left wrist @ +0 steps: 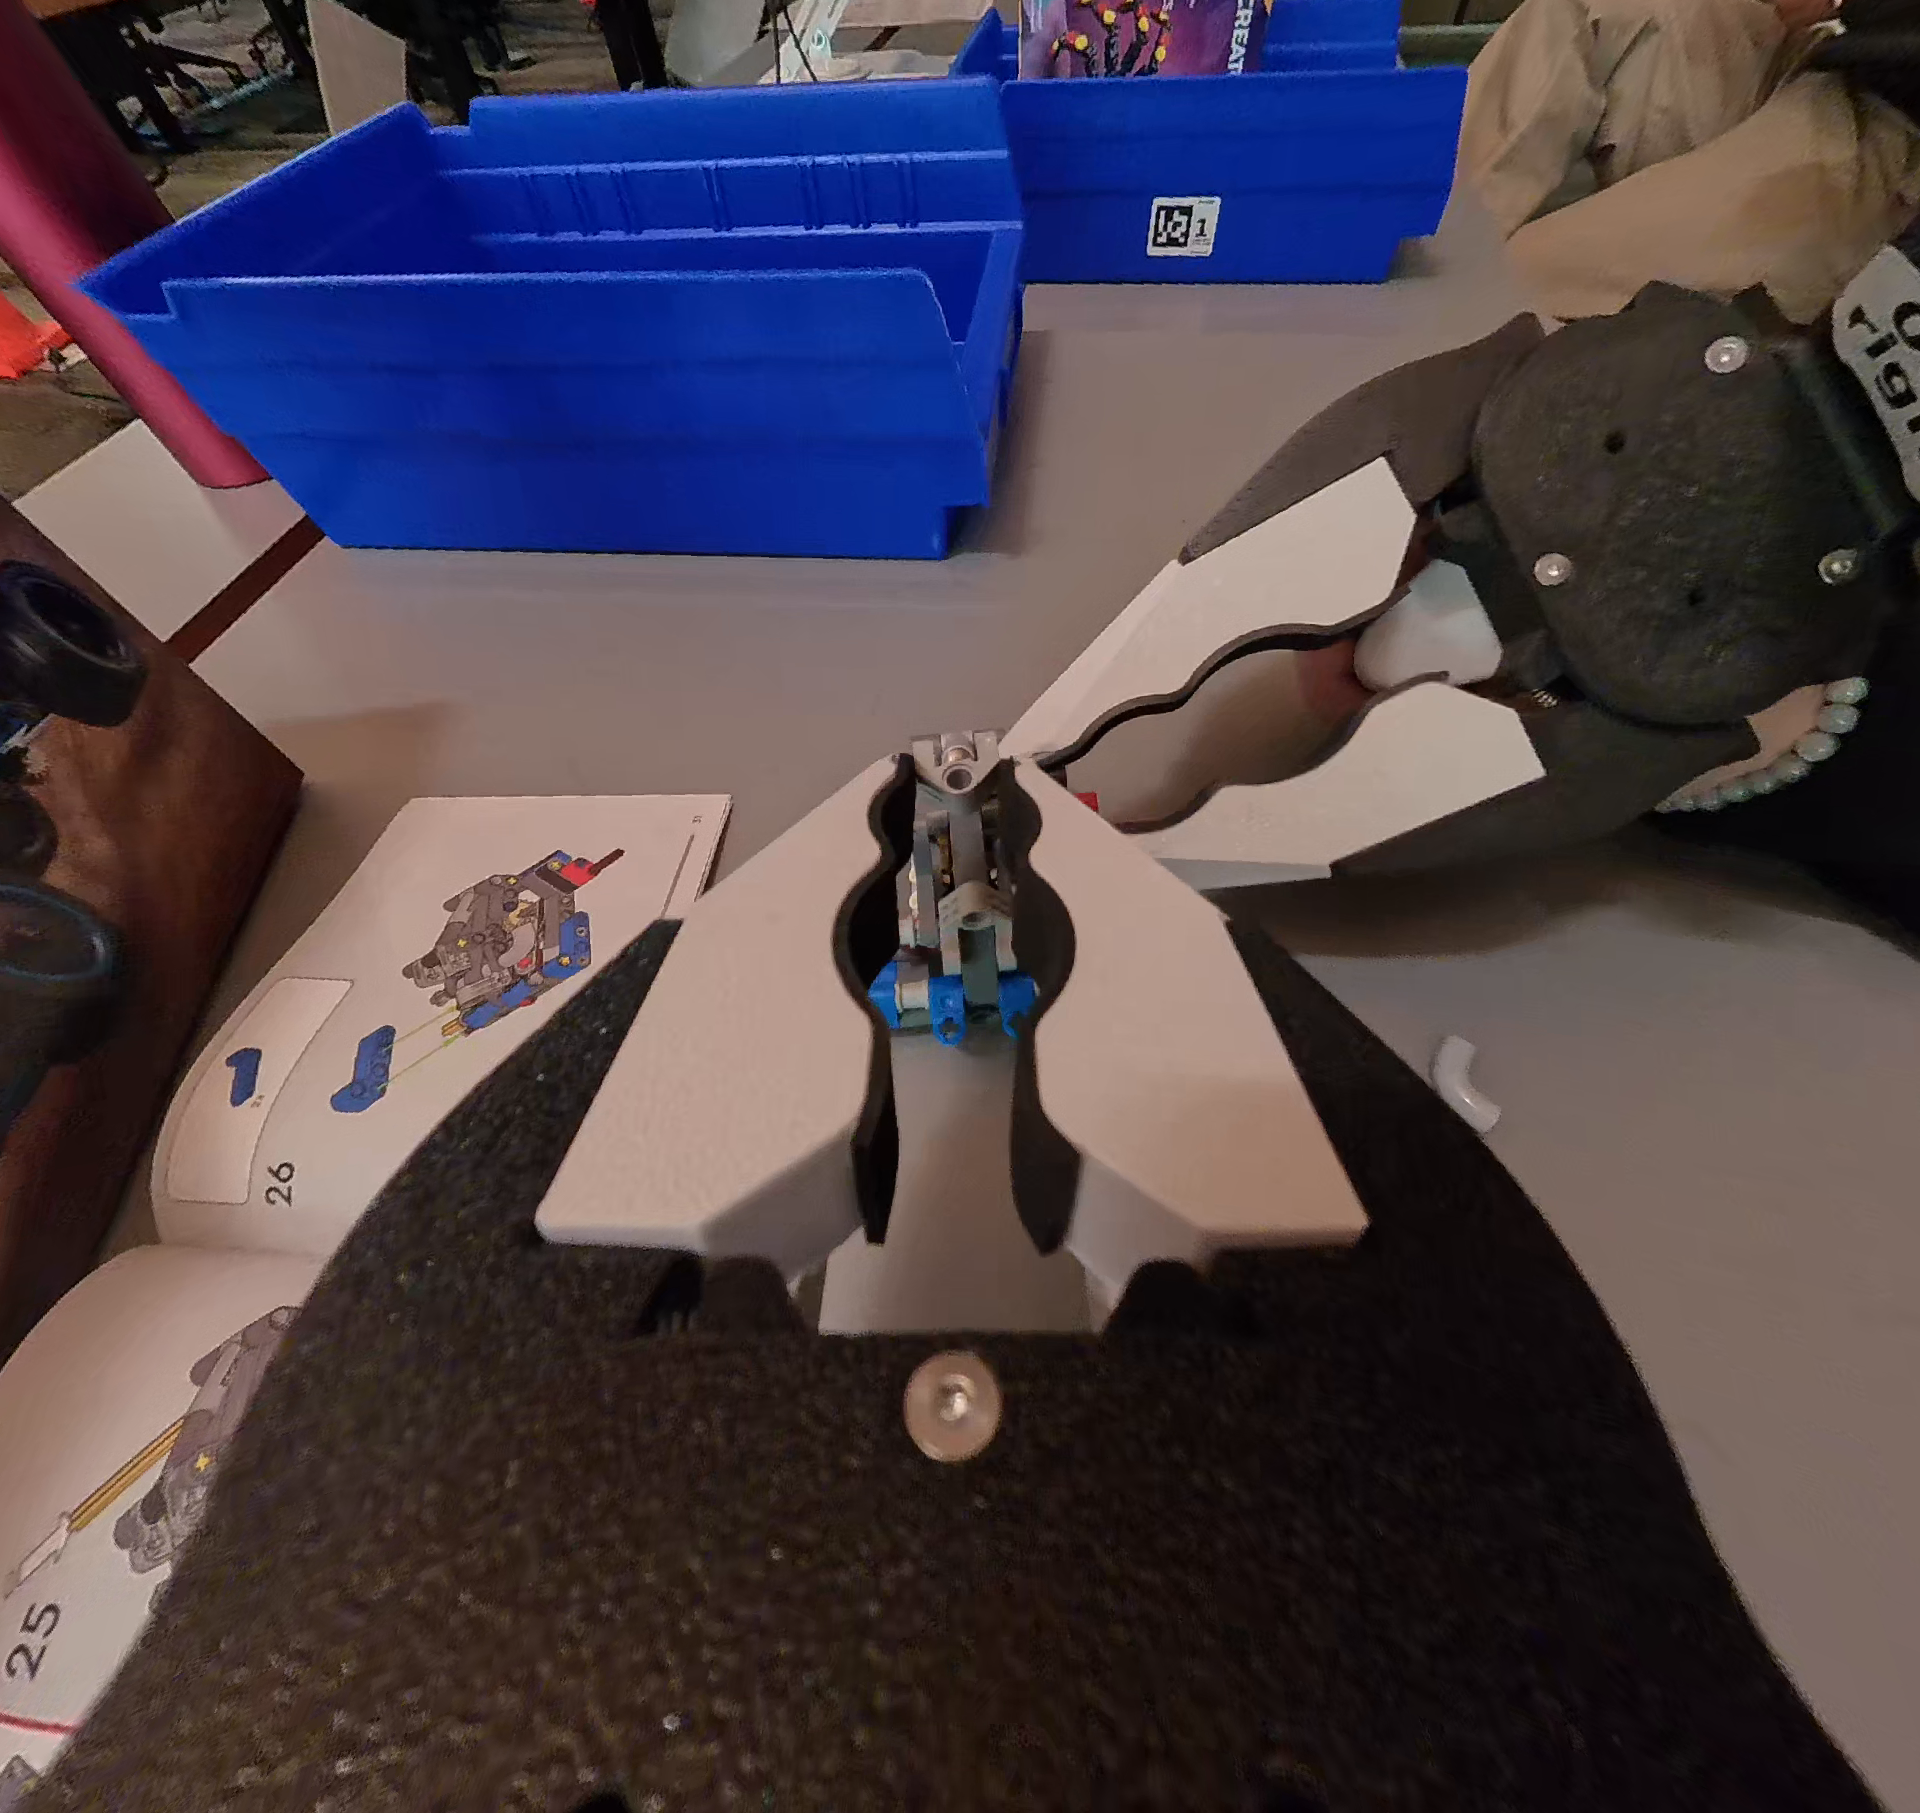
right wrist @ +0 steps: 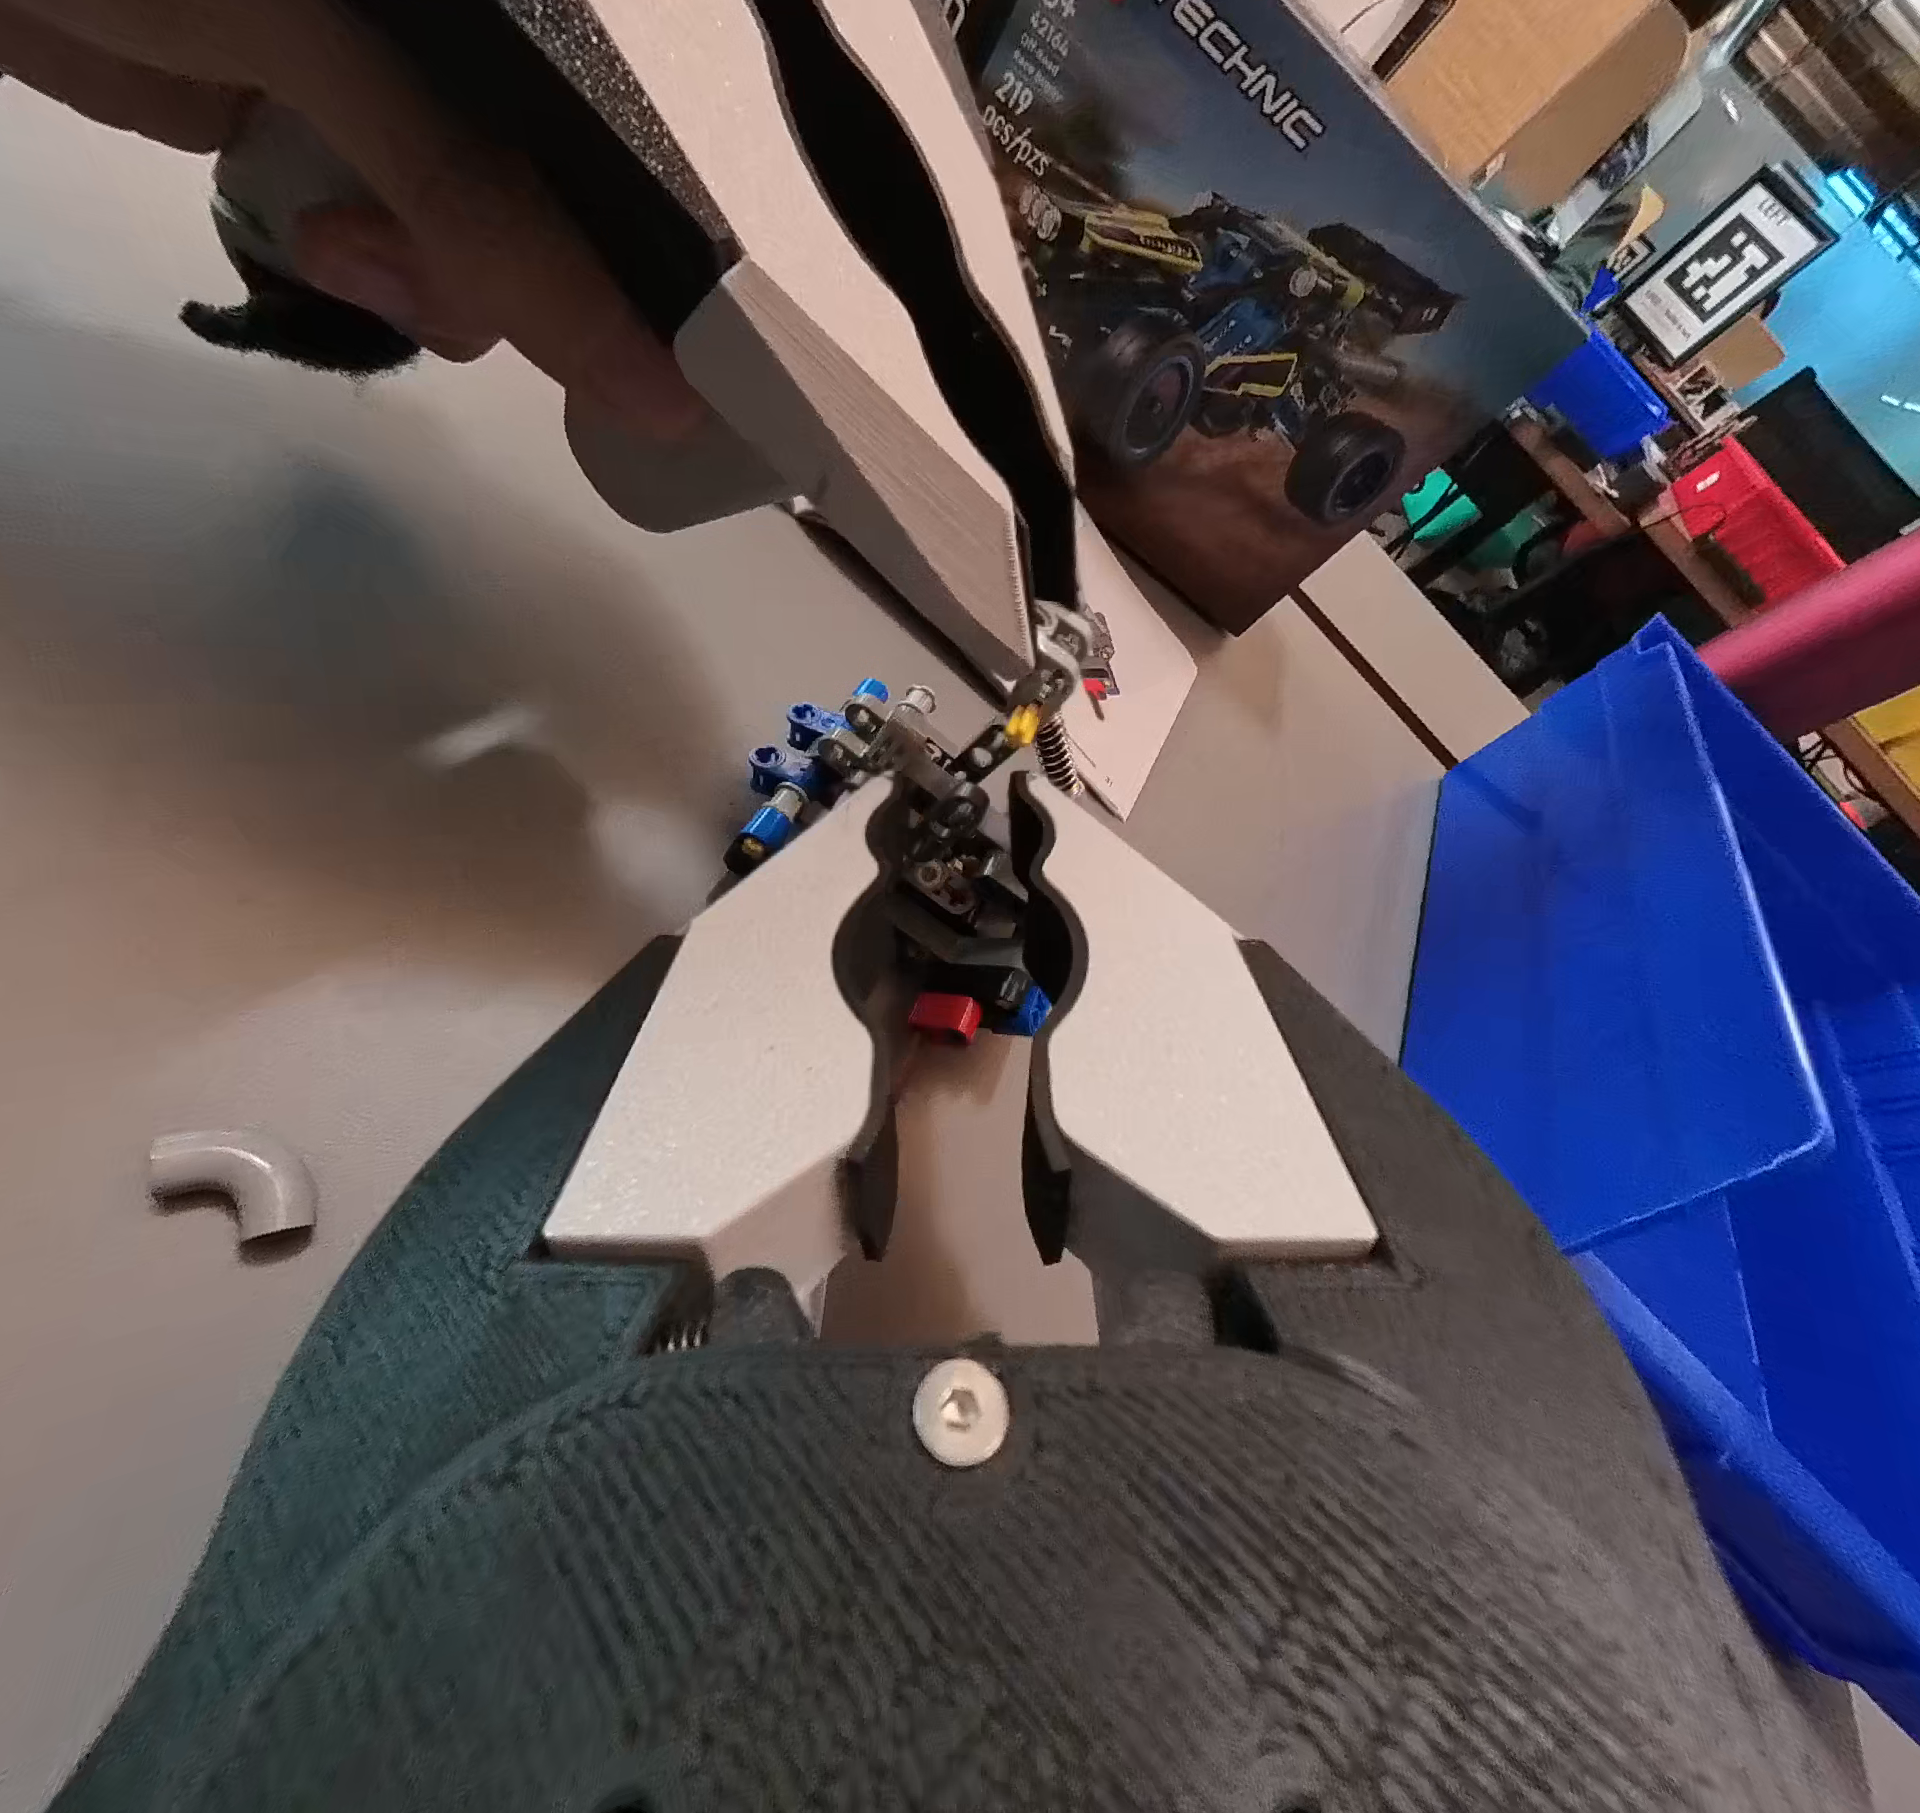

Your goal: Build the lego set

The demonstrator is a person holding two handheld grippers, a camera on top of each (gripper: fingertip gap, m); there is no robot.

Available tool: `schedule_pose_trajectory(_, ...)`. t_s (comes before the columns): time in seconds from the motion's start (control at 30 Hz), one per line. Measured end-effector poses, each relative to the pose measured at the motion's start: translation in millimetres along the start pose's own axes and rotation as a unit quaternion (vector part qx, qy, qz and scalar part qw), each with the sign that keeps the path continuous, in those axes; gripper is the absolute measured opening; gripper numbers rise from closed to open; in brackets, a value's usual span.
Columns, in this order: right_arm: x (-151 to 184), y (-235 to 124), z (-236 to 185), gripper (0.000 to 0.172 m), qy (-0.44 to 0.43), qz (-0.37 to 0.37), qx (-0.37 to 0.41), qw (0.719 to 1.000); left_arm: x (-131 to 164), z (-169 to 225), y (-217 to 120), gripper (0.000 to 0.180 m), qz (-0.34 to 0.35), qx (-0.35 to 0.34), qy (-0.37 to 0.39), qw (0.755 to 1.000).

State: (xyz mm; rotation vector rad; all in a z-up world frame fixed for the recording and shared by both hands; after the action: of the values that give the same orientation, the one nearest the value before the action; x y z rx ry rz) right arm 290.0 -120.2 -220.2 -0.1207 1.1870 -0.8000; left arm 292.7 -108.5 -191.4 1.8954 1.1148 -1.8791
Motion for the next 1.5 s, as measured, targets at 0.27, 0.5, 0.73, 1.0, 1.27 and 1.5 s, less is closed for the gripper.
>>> schedule_pose_trajectory(0.27,4,-3,4,0.015,0.016,0.008,0.004,1.0,4,0,3,0.012,0.001,0.0,-0.01,1.0)
schedule_pose_trajectory(0.5,18,-6,1,0.017,0.116,-0.028,-0.04,0.992,3,-1,2,0.012,0.003,-0.006,-0.008,1.0)
schedule_pose_trajectory(0.73,14,-3,0,0.013,0.121,-0.01,-0.036,0.992,2,-2,2,0.012,0.006,-0.013,-0.01,1.0)
schedule_pose_trajectory(1.0,2,-14,2,0.014,0.08,0.035,-0.059,0.994,2,-3,0,0.012,0.012,-0.021,-0.006,1.0)
schedule_pose_trajectory(1.27,2,-32,44,0.01,0.03,0.122,-0.002,0.992,1,-6,-4,0.012,0.032,-0.038,-0.001,0.999)
schedule_pose_trajectory(1.5,26,-24,50,0.004,0.006,0.043,0.03,0.999,6,0,-2,0.012,0.051,-0.053,0.02,0.997)
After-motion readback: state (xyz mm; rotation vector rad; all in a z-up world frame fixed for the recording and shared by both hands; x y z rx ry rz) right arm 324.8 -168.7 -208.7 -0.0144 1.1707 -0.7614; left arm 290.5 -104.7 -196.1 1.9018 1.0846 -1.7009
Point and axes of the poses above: each gripper's, where its closed fingertips meet, y out along the fingers, x out of its underside, z = x × y across the jaws, the point moved 1 cm from there along -y, back along the fingers, and after that the axes turned 15 degrees about -x, right-handed, at the moved point
